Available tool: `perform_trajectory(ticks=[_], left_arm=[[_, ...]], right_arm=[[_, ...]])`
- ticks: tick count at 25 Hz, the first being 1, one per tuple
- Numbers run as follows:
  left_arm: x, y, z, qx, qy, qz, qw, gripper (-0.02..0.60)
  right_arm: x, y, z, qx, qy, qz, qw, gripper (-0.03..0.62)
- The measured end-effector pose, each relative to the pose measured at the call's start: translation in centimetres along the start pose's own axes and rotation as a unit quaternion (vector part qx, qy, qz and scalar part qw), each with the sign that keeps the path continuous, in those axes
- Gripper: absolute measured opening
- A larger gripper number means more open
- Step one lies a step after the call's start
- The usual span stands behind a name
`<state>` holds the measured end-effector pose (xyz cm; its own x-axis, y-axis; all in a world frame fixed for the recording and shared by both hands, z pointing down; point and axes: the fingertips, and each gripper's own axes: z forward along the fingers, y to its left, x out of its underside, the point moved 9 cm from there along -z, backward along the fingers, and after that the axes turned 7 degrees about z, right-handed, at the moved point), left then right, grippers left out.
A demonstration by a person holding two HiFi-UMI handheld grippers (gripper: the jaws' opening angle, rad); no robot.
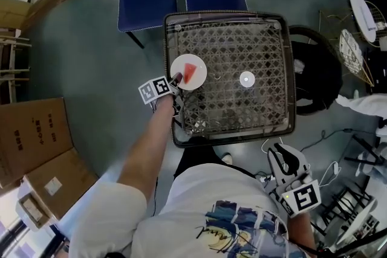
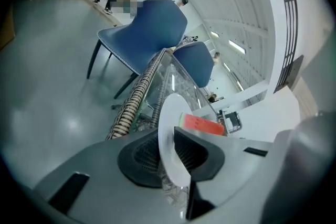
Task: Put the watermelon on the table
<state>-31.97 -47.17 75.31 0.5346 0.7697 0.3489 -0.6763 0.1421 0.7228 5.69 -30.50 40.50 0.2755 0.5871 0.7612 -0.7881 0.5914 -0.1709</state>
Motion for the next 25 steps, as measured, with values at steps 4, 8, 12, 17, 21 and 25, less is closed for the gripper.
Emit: perform_trajectory(ticks=[4, 8, 12, 17, 21, 25], left_arm=[[-0.5, -1.1, 0.0, -0.061, 0.024, 0.071, 0.9953, 0.082], [-1.1, -1.7, 0.0, -0.134, 0.041, 0.129, 0.9818, 0.127], [-1.1, -2.1, 0.1, -0.17, 0.045, 0.153, 0.9724, 0.144], [-1.0, -2.4, 0.2, -0.204, 0.044, 0.184, 0.9605, 0.155], [-1.0, -2.3, -0.4, -0.204, 0.032, 0.177, 0.9621, 0.155], [-0.6, -3.1, -1.6, -0.202, 0.019, 0.186, 0.9613, 0.154]], right_arm=[[-0.2, -0.2, 0.0, -0.003, -0.004, -0.003, 1.0, 0.072], [-0.4, -0.1, 0.1, -0.007, -0.007, -0.003, 1.0, 0.072], [-0.1, -0.4, -0.2, -0.004, -0.008, 0.001, 1.0, 0.072], [0.5, -0.6, -1.1, 0.001, -0.011, 0.006, 1.0, 0.072], [1.1, -0.8, -1.7, 0.006, -0.012, 0.007, 1.0, 0.072], [1.7, -1.4, -2.3, 0.0, -0.018, 0.001, 1.0, 0.072]])
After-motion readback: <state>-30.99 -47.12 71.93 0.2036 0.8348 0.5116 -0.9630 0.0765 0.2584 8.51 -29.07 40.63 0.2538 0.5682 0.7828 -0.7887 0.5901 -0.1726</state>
